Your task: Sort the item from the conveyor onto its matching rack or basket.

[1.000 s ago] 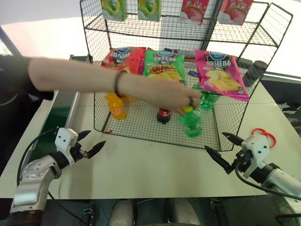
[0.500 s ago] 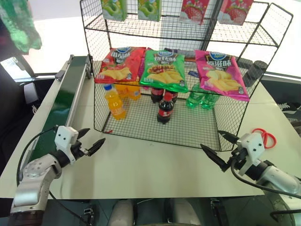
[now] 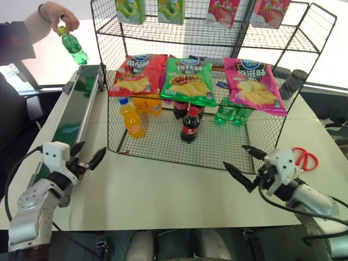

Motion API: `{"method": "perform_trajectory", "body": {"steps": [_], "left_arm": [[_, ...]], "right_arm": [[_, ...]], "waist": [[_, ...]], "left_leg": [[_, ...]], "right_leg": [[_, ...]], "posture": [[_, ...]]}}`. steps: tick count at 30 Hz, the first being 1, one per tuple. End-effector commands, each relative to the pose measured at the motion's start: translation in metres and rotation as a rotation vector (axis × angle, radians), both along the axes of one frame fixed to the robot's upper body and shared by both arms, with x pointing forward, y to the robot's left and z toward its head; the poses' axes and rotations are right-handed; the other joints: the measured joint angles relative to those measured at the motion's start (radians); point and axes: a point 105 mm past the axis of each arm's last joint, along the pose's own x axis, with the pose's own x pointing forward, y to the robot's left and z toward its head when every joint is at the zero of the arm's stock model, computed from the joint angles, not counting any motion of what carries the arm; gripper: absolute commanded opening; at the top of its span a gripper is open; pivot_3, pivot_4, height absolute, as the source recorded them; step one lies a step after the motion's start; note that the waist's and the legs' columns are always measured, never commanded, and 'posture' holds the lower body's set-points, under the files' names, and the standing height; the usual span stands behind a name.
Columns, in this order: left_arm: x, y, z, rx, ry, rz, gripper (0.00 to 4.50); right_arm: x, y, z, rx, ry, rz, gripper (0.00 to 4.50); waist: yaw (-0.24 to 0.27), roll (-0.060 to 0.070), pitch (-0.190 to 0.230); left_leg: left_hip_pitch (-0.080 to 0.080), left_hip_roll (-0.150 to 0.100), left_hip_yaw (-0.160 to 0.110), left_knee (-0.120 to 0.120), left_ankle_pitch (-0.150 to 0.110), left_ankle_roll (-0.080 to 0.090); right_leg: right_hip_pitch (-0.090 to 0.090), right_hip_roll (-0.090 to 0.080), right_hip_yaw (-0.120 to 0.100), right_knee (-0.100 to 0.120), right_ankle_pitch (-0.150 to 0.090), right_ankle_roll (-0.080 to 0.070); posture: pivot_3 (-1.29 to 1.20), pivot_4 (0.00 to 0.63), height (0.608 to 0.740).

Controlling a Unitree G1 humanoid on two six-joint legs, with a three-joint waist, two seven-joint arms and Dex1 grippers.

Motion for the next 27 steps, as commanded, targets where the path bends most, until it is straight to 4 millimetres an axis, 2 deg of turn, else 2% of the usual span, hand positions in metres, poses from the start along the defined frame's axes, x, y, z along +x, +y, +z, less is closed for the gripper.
{"method": "perform_trajectory", "body": {"steps": [1, 3, 7, 17, 27], "left_arm": [[0.002, 0.034, 0.012, 0.025, -0.078, 0.19, 4.47], [0.003, 0.05, 0.011, 0.041, -0.088, 0.29, 4.47], [0.009, 0.061, 0.011, 0.052, -0.109, 0.371, 4.47], [0.023, 0.05, 0.002, 0.028, -0.124, 0.41, 4.47], [0.026, 0.053, -0.004, 0.013, -0.122, 0.449, 4.47]], "right_arm": [[0.002, 0.015, 0.011, 0.013, -0.049, 0.039, 4.5], [0.002, 0.021, 0.01, 0.022, -0.048, 0.058, 4.5], [0.001, 0.035, 0.008, 0.041, -0.047, 0.102, 4.5], [-0.002, 0.059, 0.001, 0.078, -0.05, 0.177, 4.5], [-0.011, 0.084, -0.004, 0.113, -0.043, 0.253, 4.5]], "waist": [[0.002, 0.0, 0.0], [0.002, -0.001, 0.0], [0.001, -0.002, -0.001], [0.0, -0.004, -0.002], [-0.001, -0.004, -0.002]], "left_leg": [[0.0, 0.0, 0.0, 0.0, 0.0, 0.0], [0.0, -0.001, 0.0, 0.0, 0.0, 0.0], [0.0, -0.001, 0.0, 0.0, 0.0, 0.0], [0.0, -0.001, 0.0, 0.0, 0.0, 0.0], [0.0, -0.001, 0.0, 0.0, 0.0, 0.0]], "right_leg": [[0.0, 0.0, 0.0, 0.0, 0.0, 0.0], [0.0, 0.0, 0.0, 0.0, 0.0, 0.0], [0.0, 0.0, 0.0, 0.0, 0.0, 0.0], [0.0, 0.0, -0.001, 0.0, 0.002, 0.003], [0.0, 0.0, -0.001, 0.0, 0.002, 0.003]], "posture": [[0.0, 0.15, 0.74], [0.0, 0.15, 0.74], [0.0, 0.15, 0.74], [0.0, 0.15, 0.74], [0.0, 0.15, 0.74]]}}
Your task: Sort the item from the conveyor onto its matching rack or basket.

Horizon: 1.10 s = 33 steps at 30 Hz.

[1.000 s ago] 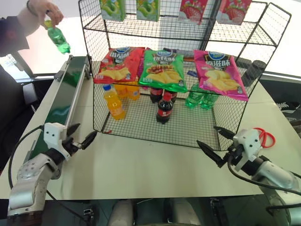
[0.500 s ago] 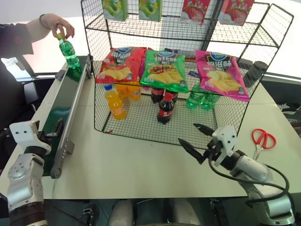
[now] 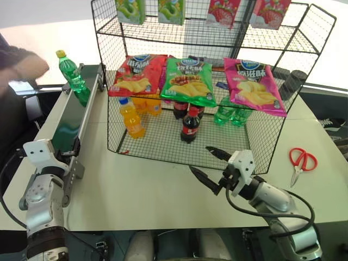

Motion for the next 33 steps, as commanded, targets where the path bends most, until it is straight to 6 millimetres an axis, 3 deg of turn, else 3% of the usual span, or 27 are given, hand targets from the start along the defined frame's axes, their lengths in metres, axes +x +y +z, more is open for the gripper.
{"method": "perform_trajectory", "body": {"steps": [1, 33], "left_arm": [[0.001, 0.003, 0.012, 0.032, -0.046, 0.019, 4.47], [0.0, 0.01, 0.012, 0.045, -0.105, 0.127, 4.47]], "right_arm": [[-0.004, 0.007, 0.008, 0.014, -0.047, 0.026, 4.5], [-0.005, 0.02, 0.006, 0.049, -0.026, 0.075, 4.5]], "waist": [[0.0, 0.0, 0.0], [0.0, 0.0, 0.0]], "left_leg": [[0.0, 0.0, 0.0, 0.0, 0.0, 0.0], [0.0, 0.0, 0.0, 0.0, 0.0, 0.0]], "right_leg": [[0.0, 0.0, 0.0, 0.0, 0.0, 0.0], [0.0, -0.001, 0.0, 0.0, 0.0, -0.001]], "posture": [[0.0, 0.15, 0.74], [0.0, 0.15, 0.74]]}}
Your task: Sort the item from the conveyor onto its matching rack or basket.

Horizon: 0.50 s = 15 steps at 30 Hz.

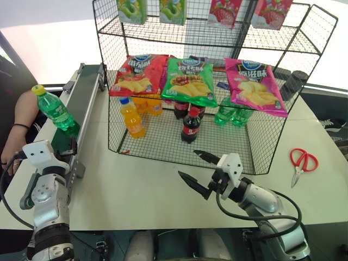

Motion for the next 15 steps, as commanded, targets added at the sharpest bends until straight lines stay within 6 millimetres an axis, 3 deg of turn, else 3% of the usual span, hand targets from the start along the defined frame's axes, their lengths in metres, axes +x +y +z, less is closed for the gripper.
{"method": "perform_trajectory", "body": {"steps": [1, 12, 15], "left_arm": [[-0.0002, 0.0038, 0.0149, 0.032, -0.054, 0.028, 4.47], [-0.0048, 0.0121, 0.0214, 0.056, -0.076, 0.09, 4.47], [-0.0046, 0.0131, 0.022, 0.046, -0.081, 0.091, 3.69]], "right_arm": [[-0.0017, 0.0034, 0.0098, 0.032, -0.027, 0.015, 4.5], [-0.0019, 0.004, 0.0104, 0.042, -0.012, 0.027, 4.5], [-0.002, 0.0039, 0.0104, 0.044, -0.01, 0.026, 4.5]], "waist": [[0.0, 0.0, 0.0], [0.0, 0.0, 0.0], [0.002, 0.0, 0.0]], "left_leg": [[0.0, 0.0, 0.0, 0.0, 0.0, 0.0], [0.0, 0.0, 0.0, 0.0, 0.0, 0.0], [0.0, 0.0, 0.0, 0.0, 0.0, 0.0]], "right_leg": [[0.0, 0.0, 0.0, 0.0, 0.0, 0.0], [0.0, 0.0, 0.0, 0.0, 0.0, 0.0], [0.0, 0.0, 0.0, 0.0, 0.0, 0.0]], "posture": [[0.0, 0.15, 0.74], [0.0, 0.15, 0.74], [0.0, 0.15, 0.74]]}}
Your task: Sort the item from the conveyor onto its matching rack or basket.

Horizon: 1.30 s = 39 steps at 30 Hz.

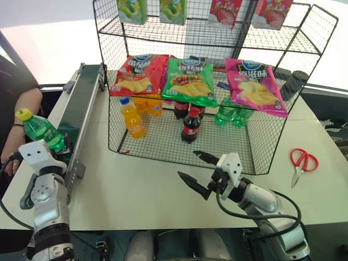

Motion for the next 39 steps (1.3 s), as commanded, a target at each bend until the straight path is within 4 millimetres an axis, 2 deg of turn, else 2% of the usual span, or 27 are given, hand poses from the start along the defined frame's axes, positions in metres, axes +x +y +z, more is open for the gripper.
{"method": "perform_trajectory", "body": {"steps": [1, 2, 3, 8, 11, 15, 19, 23, 26, 27, 32, 39], "left_arm": [[0.0, 0.005, 0.018, 0.025, -0.061, 0.012, 3.27], [0.0, 0.006, 0.019, 0.029, -0.061, 0.015, 2.83], [-0.001, 0.006, 0.019, 0.034, -0.061, 0.019, 2.72], [-0.001, 0.001, 0.039, 0.076, -0.115, -0.032, 2.72], [-0.002, -0.014, 0.06, 0.136, -0.162, -0.13, 2.72], [-0.009, -0.053, 0.075, 0.224, -0.171, -0.343, 2.72], [-0.018, -0.106, 0.076, 0.214, -0.16, -0.606, 2.72], [-0.025, -0.163, 0.061, 0.213, -0.105, -0.872, 2.72], [-0.027, -0.211, 0.042, 0.214, -0.056, -1.11, 2.72], [-0.028, -0.222, 0.038, 0.218, -0.048, -1.166, 2.72], [-0.026, -0.261, 0.029, 0.226, -0.035, -1.427, 2.72], [-0.024, -0.289, 0.03, 0.262, -0.056, -1.621, 2.72]], "right_arm": [[-0.002, 0.003, 0.011, 0.026, -0.037, 0.017, 4.5], [-0.002, 0.003, 0.011, 0.026, -0.036, 0.016, 4.5], [-0.002, 0.003, 0.011, 0.027, -0.036, 0.016, 4.5], [0.0, 0.003, 0.013, 0.023, -0.043, 0.011, 4.5], [0.002, 0.001, 0.016, 0.01, -0.056, 0.006, 4.5], [0.005, -0.002, 0.02, -0.009, -0.071, 0.018, 4.5], [0.005, 0.0, 0.029, -0.004, -0.082, 0.07, 4.5], [0.004, 0.006, 0.038, -0.004, -0.106, 0.125, 4.5], [0.003, 0.015, 0.049, 0.014, -0.131, 0.16, 4.5], [0.003, 0.018, 0.051, 0.016, -0.134, 0.168, 4.5], [0.005, 0.021, 0.055, 0.026, -0.133, 0.155, 4.5], [0.009, 0.023, 0.058, 0.032, -0.123, 0.128, 4.5]], "waist": [[0.001, 0.0, 0.0], [0.001, 0.0, 0.0], [0.001, 0.0, 0.0], [-0.001, -0.001, 0.0], [-0.002, -0.004, 0.0], [-0.005, -0.004, -0.001], [-0.009, -0.004, 0.0], [-0.008, -0.003, 0.0], [-0.008, -0.002, 0.0], [-0.007, -0.002, 0.001], [-0.004, -0.002, 0.001], [0.0, -0.001, 0.001]], "left_leg": [[0.0, 0.0, 0.0, 0.0, 0.0, 0.0], [0.0, 0.0, 0.0, 0.0, 0.0, 0.0], [0.0, 0.0, 0.0, 0.0, 0.0, 0.0], [0.0, 0.0, 0.0, 0.0, 0.0, 0.0], [-0.003, 0.0, 0.0, 0.0, 0.0, 0.0], [-0.009, -0.001, 0.0, 0.001, 0.0, -0.001], [-0.01, -0.003, 0.0, 0.001, 0.0, 0.0], [-0.01, -0.004, 0.0, 0.001, 0.0, 0.0], [-0.01, -0.004, 0.0, 0.001, 0.0, 0.0], [-0.01, -0.004, 0.0, 0.001, 0.0, 0.0], [-0.011, -0.005, 0.0, 0.003, 0.0, 0.0], [-0.011, -0.004, -0.001, 0.005, 0.0, 0.001]], "right_leg": [[0.0, 0.0, 0.0, 0.0, 0.0, -0.001], [0.0, 0.0, 0.0, 0.0, -0.001, -0.001], [0.0, 0.0, 0.0, 0.0, -0.001, -0.001], [0.0, -0.001, 0.0, 0.0, -0.001, -0.001], [-0.003, -0.001, 0.0, 0.0, 0.0, -0.001], [-0.008, -0.002, 0.0, 0.0, 0.001, 0.001], [-0.008, -0.004, -0.001, -0.001, 0.0, -0.001], [-0.007, -0.005, -0.001, -0.001, -0.001, -0.001], [-0.007, -0.005, -0.001, -0.001, -0.001, -0.002], [-0.007, -0.005, -0.001, 0.0, -0.001, -0.001], [-0.007, -0.003, -0.002, 0.0, 0.001, 0.001], [-0.006, 0.004, -0.002, 0.001, 0.002, 0.003]], "posture": [[0.0, 0.15, 0.74], [0.0, 0.15, 0.74], [0.0, 0.15, 0.74], [0.0, 0.15, 0.74], [0.0, 0.15, 0.74], [0.0, 0.15, 0.74], [0.0, 0.15, 0.74], [0.0, 0.15, 0.74], [0.0, 0.15, 0.74], [0.0, 0.15, 0.74], [0.0, 0.15, 0.74], [0.0, 0.15, 0.74]]}}
